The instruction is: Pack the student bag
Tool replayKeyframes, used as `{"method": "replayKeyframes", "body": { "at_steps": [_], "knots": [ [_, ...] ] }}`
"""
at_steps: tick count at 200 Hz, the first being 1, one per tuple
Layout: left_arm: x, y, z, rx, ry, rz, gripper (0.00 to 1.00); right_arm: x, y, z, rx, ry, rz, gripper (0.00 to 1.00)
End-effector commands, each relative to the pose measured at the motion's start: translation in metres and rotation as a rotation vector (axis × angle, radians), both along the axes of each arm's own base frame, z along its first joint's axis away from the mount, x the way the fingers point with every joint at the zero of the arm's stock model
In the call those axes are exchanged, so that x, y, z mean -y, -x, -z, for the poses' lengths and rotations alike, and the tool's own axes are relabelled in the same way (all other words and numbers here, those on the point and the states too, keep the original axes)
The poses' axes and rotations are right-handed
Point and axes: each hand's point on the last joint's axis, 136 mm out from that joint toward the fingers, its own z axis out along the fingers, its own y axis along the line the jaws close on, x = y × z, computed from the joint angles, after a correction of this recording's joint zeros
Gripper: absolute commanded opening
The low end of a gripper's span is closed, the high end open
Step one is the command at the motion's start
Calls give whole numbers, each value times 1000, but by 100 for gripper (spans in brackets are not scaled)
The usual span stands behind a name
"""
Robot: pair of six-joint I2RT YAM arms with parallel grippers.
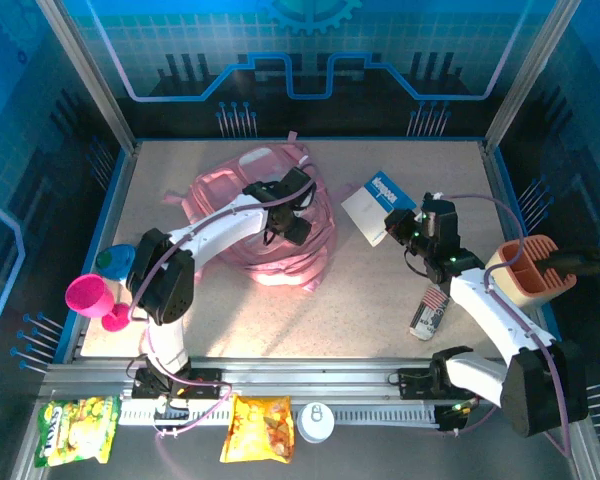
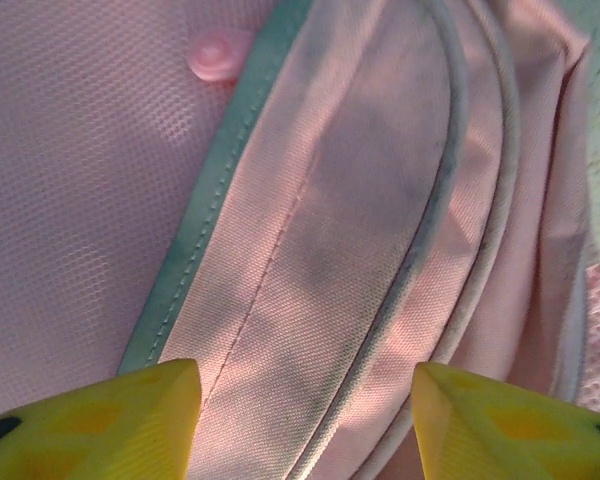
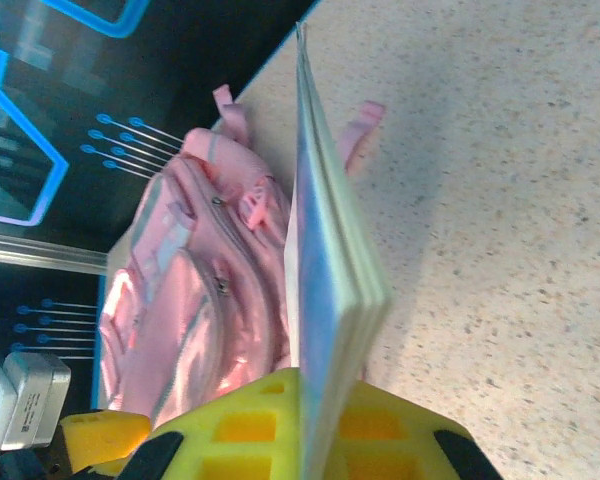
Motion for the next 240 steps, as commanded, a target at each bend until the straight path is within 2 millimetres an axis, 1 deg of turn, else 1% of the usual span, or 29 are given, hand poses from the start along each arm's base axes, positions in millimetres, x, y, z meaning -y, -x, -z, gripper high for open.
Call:
{"method": "replayKeyframes", "body": {
  "at_steps": [1, 26, 55, 79, 101, 115, 125, 149, 184, 214, 228, 240],
  "knots": [
    [-7, -4, -2, 23, -117, 28, 54, 9, 1, -4, 0, 38, 17, 0],
    [-6, -4, 8, 8, -156, 23, 50, 9, 1, -2, -6, 35, 18, 0],
    [-14, -10, 17, 8, -216, -22, 43, 11, 2, -1, -9, 32, 24, 0],
    [-16, -14, 22, 9, -242, -34, 40, 11, 3, 1, -14, 27, 26, 0],
    [-17, -17, 22, 18, -256, -43, 37, 13, 4, 1, -16, 25, 31, 0],
    [-17, -19, 20, 29, -257, -45, 34, 14, 5, 2, -17, 25, 33, 0],
    [-16, -21, 16, 37, -252, -46, 29, 14, 5, 1, -17, 26, 35, 0],
    [-12, -23, 1, 67, -215, -40, 16, 17, 7, 1, -16, 31, 42, 0],
    [-11, -31, -31, 154, -152, -61, 12, 25, 12, 5, -28, 66, 57, 0],
    [-12, -37, -62, 236, -75, -96, 4, 32, 17, 7, -35, 87, 71, 0],
    [-12, -40, -76, 279, -37, -111, 0, 34, 19, 5, -29, 90, 72, 0],
    [-13, -43, -89, 318, -4, -126, 0, 35, 21, 5, -27, 94, 69, 0]
  ]
}}
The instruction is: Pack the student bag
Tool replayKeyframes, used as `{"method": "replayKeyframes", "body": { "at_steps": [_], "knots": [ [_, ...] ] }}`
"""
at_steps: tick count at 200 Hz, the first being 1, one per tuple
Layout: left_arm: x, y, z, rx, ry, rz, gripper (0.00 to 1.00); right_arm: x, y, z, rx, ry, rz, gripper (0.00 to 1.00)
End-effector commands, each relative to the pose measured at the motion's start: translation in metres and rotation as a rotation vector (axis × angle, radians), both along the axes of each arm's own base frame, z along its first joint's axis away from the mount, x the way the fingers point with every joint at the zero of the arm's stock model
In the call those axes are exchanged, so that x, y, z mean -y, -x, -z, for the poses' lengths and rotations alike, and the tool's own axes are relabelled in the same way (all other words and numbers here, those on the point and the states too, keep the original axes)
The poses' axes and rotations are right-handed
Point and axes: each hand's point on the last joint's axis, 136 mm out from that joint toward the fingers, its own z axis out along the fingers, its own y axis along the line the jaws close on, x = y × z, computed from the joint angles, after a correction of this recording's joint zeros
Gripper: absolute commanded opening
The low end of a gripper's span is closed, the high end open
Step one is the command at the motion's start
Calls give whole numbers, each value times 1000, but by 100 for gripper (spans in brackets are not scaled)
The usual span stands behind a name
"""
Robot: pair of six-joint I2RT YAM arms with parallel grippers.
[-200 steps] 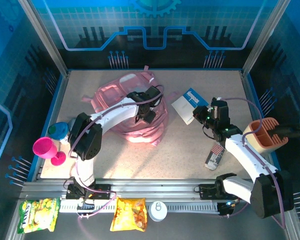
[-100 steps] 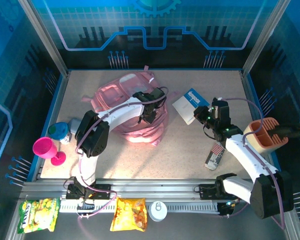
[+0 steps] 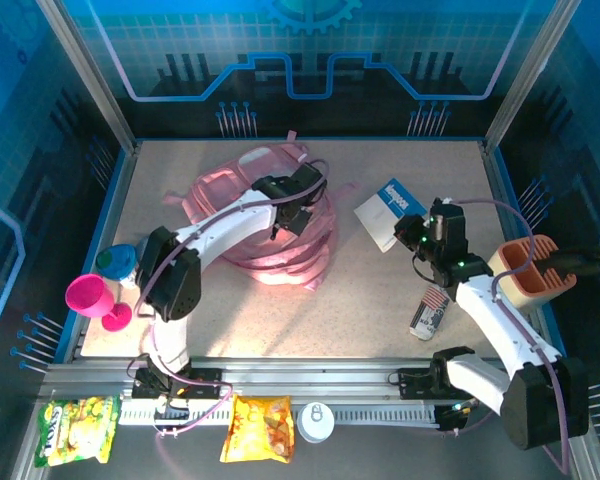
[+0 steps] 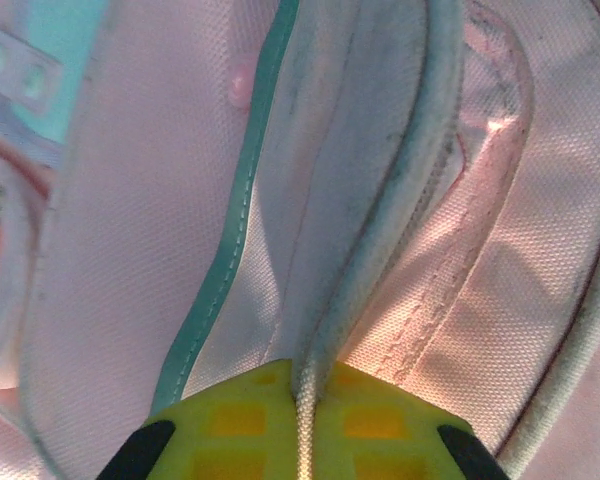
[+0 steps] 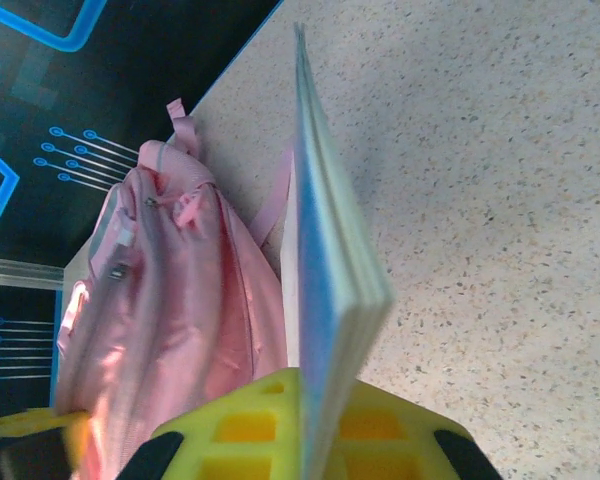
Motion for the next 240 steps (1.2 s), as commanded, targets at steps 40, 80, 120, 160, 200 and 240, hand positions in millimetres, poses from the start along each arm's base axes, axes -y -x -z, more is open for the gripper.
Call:
{"method": "replayKeyframes", "body": {
  "at_steps": [40, 80, 120, 160, 200, 240],
  "knots": [
    [-10, -33, -100, 305, 268, -120, 0, -6, 10, -2, -12, 2, -84, 0],
    [1, -43, -125, 345, 392, -115, 0, -39, 13, -20, 15, -131, -239, 0],
    [22, -44, -139, 326, 506, -78, 0, -79, 6, -26, 46, -266, -364, 0],
    [28, -41, -148, 318, 556, -64, 0, -123, -8, -27, 76, -357, -445, 0],
    [35, -35, -149, 285, 595, -43, 0, -154, -33, -5, 16, -365, -419, 0],
    [32, -30, -157, 296, 603, -43, 0, -169, -62, 31, -49, -352, -333, 0]
  ]
}}
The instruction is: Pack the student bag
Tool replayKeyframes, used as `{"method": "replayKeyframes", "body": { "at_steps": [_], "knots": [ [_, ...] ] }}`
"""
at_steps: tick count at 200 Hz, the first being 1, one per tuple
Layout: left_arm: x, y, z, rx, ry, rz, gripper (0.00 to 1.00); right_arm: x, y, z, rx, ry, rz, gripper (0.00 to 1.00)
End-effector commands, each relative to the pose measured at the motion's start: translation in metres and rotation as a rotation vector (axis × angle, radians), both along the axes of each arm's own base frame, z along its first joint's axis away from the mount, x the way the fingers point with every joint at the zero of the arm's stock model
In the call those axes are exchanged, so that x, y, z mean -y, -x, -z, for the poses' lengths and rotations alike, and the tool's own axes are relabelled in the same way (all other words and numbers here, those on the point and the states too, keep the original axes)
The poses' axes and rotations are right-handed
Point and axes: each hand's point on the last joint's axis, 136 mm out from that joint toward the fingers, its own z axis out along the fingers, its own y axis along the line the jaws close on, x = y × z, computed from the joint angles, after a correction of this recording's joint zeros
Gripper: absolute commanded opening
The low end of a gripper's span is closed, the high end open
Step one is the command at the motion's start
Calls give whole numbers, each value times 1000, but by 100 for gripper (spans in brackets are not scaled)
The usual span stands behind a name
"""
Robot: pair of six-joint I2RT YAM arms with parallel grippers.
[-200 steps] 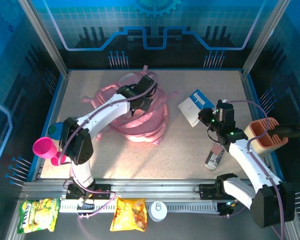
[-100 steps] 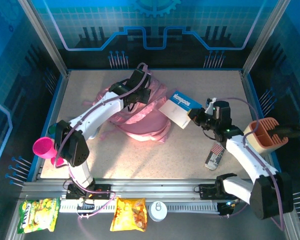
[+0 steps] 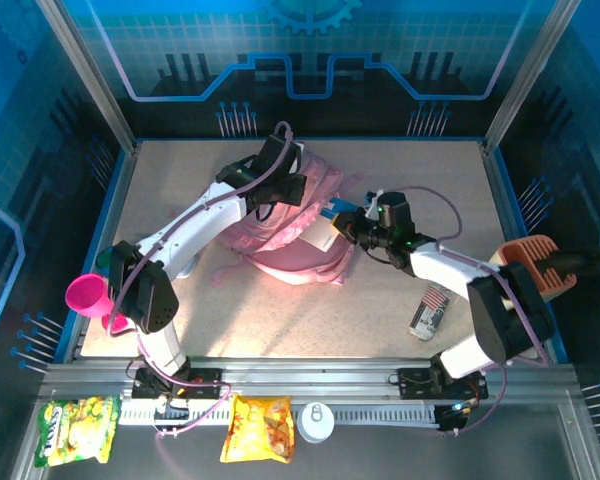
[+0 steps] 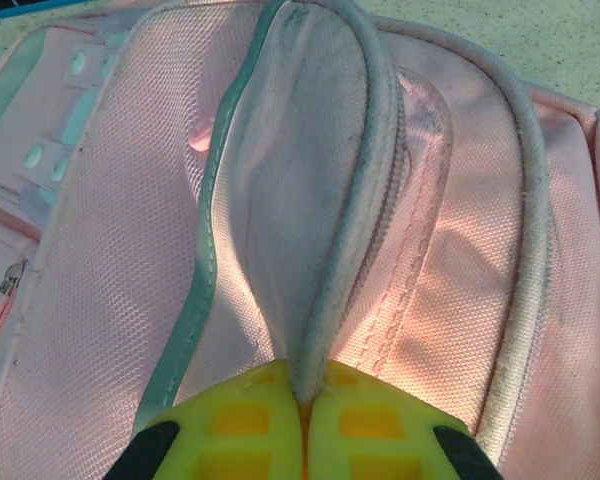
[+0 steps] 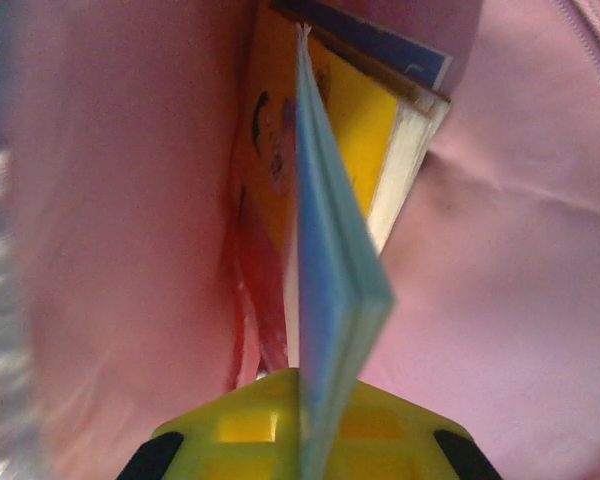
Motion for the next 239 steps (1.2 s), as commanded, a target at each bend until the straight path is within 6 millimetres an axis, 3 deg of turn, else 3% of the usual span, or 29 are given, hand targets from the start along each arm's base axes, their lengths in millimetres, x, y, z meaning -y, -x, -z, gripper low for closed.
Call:
{"method": "replayKeyframes", "body": {
  "at_steps": [1, 14, 17, 29, 59, 93, 119, 148, 165, 202, 239],
  "knots": [
    [16, -6, -76, 171, 163, 21, 0, -11, -25, -4, 36, -11, 70, 0],
    [14, -4, -80, 175, 167, 20, 0, -16, -29, 12, 13, 52, 104, 0],
    [13, -3, -80, 174, 166, 19, 0, -20, -36, 6, 28, 51, 108, 0],
    [11, -1, -84, 178, 166, 18, 0, -33, -44, 11, 18, 46, 114, 0],
    [4, 4, -92, 196, 163, 5, 0, -56, -64, 39, -49, 10, 128, 0],
    [-3, 8, -97, 194, 166, -7, 0, -82, -72, 41, -48, 11, 83, 1],
    [-4, 9, -98, 193, 174, -12, 0, -91, -69, 43, -59, -8, 67, 3],
    [-4, 8, -97, 192, 175, -15, 0, -90, -65, 44, -74, -7, 58, 6],
    [-3, 7, -95, 189, 176, -17, 0, -87, -62, 45, -89, 4, 53, 14],
    [-7, 5, -90, 180, 172, -30, 0, -69, -49, 29, -75, 7, 63, 46],
    [-8, 2, -77, 152, 177, -42, 0, -41, -24, 23, -57, 30, 68, 61]
  ]
}}
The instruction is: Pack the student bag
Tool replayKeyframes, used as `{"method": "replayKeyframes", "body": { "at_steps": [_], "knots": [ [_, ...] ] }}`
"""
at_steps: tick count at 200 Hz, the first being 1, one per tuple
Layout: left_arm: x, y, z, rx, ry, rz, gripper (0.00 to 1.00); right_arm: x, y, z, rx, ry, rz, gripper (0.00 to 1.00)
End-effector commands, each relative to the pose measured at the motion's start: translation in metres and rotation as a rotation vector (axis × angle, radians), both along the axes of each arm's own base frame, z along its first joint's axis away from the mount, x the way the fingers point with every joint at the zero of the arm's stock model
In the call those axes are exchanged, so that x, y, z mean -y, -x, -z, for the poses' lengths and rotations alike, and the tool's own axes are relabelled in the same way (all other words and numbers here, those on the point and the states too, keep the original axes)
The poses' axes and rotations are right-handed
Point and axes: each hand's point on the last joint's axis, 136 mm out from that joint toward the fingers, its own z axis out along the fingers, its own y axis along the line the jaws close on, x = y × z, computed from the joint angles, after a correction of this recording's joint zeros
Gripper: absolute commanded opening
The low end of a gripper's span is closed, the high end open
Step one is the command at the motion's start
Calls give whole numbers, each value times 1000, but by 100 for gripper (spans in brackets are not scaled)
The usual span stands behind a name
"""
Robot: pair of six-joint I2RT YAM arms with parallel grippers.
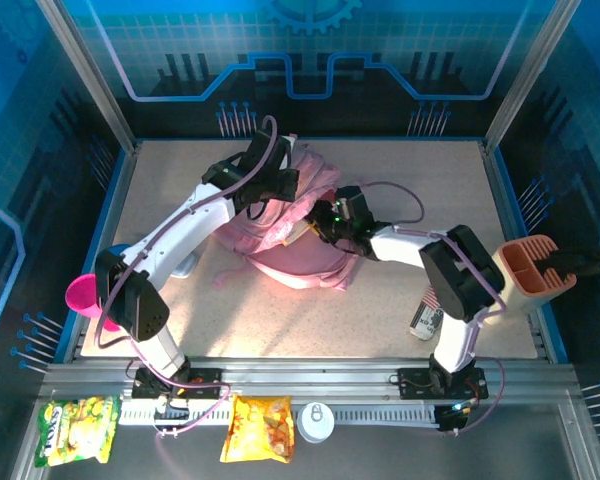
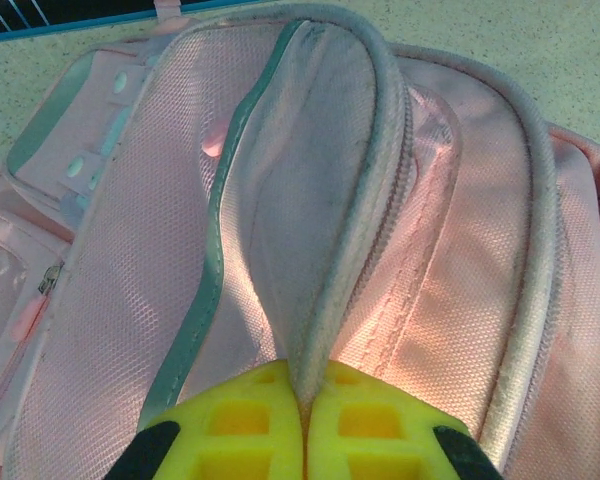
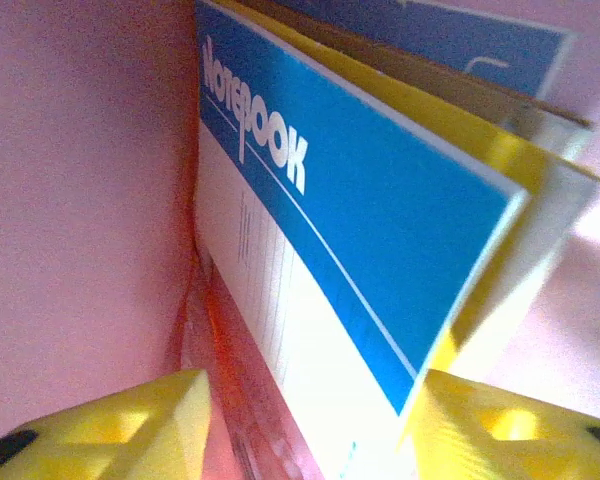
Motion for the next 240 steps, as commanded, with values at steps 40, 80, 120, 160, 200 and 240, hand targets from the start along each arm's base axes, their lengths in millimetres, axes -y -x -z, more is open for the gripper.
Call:
{"method": "replayKeyframes", "body": {
  "at_steps": [40, 80, 120, 160, 200, 240],
  "knots": [
    [13, -8, -25, 73, 133, 8, 0, 66, 44, -1, 16, 106, 71, 69],
    [37, 4, 16, -71, 185, 103, 4, 118, 60, -3, 53, 255, 161, 77],
    [40, 17, 47, -188, 214, 93, 33, 160, 64, -13, 84, 313, 252, 78],
    [14, 19, 51, -218, 243, -10, 54, 163, 65, -27, 122, 359, 219, 80],
    [-53, 21, 74, -266, 295, -260, 59, 152, 71, -16, 81, 357, 146, 80],
    [-124, 39, 116, -332, 356, -544, 59, 143, 73, -3, 26, 355, 96, 81]
  ]
}}
